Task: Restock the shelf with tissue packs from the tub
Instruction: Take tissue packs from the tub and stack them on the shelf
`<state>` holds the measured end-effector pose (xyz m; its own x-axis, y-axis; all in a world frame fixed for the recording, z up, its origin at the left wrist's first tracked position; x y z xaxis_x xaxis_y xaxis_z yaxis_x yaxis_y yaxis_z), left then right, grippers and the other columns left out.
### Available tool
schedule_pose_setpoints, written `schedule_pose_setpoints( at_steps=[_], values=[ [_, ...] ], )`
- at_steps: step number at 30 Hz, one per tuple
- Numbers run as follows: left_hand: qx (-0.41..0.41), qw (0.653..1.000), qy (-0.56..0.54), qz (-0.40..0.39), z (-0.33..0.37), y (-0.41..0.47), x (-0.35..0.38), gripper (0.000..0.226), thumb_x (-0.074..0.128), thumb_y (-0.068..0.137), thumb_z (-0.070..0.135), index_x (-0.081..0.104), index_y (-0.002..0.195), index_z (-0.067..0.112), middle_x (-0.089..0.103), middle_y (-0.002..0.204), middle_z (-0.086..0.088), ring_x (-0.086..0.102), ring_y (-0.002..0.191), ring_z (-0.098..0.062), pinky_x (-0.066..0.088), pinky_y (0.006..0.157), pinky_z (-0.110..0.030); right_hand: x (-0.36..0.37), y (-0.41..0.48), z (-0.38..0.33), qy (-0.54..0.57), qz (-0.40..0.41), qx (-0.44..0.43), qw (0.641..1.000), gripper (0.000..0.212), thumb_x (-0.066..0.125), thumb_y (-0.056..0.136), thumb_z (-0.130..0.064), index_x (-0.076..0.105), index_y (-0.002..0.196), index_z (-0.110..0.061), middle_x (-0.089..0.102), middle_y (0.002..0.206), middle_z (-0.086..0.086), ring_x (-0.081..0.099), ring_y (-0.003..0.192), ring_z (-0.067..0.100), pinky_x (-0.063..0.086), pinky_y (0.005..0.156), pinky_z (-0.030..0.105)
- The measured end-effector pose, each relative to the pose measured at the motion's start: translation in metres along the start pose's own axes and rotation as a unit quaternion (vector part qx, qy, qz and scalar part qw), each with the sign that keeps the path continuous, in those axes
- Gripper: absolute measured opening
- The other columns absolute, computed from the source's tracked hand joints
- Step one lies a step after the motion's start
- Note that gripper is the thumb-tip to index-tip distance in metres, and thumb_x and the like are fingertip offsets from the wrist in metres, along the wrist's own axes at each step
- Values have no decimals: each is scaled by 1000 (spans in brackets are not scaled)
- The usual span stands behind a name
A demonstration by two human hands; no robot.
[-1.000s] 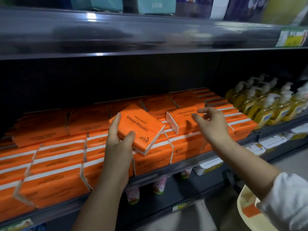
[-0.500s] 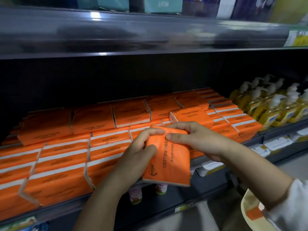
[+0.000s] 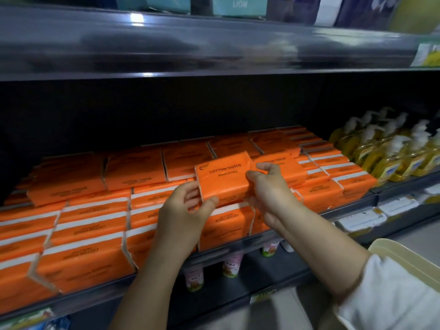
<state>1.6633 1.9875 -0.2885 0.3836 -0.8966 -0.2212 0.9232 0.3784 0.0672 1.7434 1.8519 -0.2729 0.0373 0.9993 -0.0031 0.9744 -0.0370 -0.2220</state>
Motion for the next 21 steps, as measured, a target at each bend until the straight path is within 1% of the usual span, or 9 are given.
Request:
schedule_pose_setpoints(
  at_steps=[1, 3, 5, 7, 9, 13, 15, 18, 21],
  values=[
    [1, 1000, 12, -4, 0, -1, 4, 55, 74, 78, 25, 50, 128, 28, 58, 115, 10, 59, 104, -7, 52, 90, -33, 2, -1, 1, -8, -1, 1, 1000, 19, 54, 81, -30, 43, 96, -33, 52, 118, 15, 61, 95, 32, 56, 79, 49],
    [8, 999, 41, 11, -2, 1, 9, 67, 76, 76, 19, 44, 136, 25, 57, 115, 8, 59, 103, -8, 52, 89, -32, 4, 0, 1, -47, -8, -20, 999, 24, 54, 72, -40, 45, 94, -37, 51, 123, 14, 61, 97, 32, 55, 82, 48],
    [20, 998, 57, 35, -6, 4, 12, 66, 73, 79, 17, 43, 137, 26, 56, 119, 5, 58, 100, -7, 51, 88, -30, 2, -3, -5, -148, -15, -80, 986, 31, 61, 79, -40, 49, 108, -34, 47, 127, 10, 58, 102, 28, 51, 90, 44],
    [31, 995, 85, 50, -9, 8, 15, 57, 67, 84, 20, 44, 137, 27, 55, 117, 5, 53, 90, -2, 47, 80, -25, -3, -2, -11, -309, -2, -144, 940, 48, 65, 84, -33, 48, 127, -20, 43, 128, 7, 50, 113, 25, 43, 97, 35],
    [28, 993, 100, 51, -11, 11, 18, 51, 61, 88, 23, 45, 136, 27, 57, 118, 2, 50, 86, -1, 42, 75, -23, -7, -4, -15, -420, 4, -205, 884, 61, 67, 83, -33, 43, 136, -17, 43, 129, 7, 38, 124, 25, 34, 102, 33],
    [28, 990, 132, 41, -9, 13, 22, 47, 55, 92, 24, 45, 137, 25, 57, 125, -2, 48, 92, -3, 35, 65, -12, -9, 1, -15, -504, -7, -220, 835, 60, 64, 85, -40, 44, 136, -15, 44, 128, 10, 31, 125, 27, 30, 102, 33],
    [31, 988, 147, 32, -8, 12, 22, 46, 55, 92, 24, 46, 137, 25, 55, 128, -2, 45, 97, -2, 33, 68, -10, -11, 5, -13, -542, -5, -216, 812, 57, 59, 86, -44, 47, 133, -13, 45, 128, 12, 33, 123, 29, 31, 101, 34],
    [28, 987, 152, 29, -7, 11, 21, 44, 55, 92, 22, 48, 135, 24, 57, 127, -3, 50, 108, -8, 35, 82, -18, -15, 7, -8, -535, -18, -222, 815, 63, 58, 87, -45, 40, 140, -16, 44, 130, 10, 33, 124, 28, 31, 102, 33],
    [25, 987, 158, 34, -6, 11, 20, 43, 55, 92, 22, 48, 135, 25, 57, 127, -2, 51, 110, -9, 36, 84, -21, -16, 7, -4, -514, -18, -250, 820, 59, 59, 88, -42, 40, 141, -24, 42, 129, 7, 32, 125, 25, 30, 105, 32]
  ],
)
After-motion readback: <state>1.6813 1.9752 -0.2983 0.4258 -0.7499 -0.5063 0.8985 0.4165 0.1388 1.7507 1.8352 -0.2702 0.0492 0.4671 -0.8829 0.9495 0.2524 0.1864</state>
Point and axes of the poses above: each hand's wrist, its own y-axis towards the middle knuckle, its own x-axis out of the palm, z = x × y, the point moved 1 cm from there along y, towards the middle knuckle
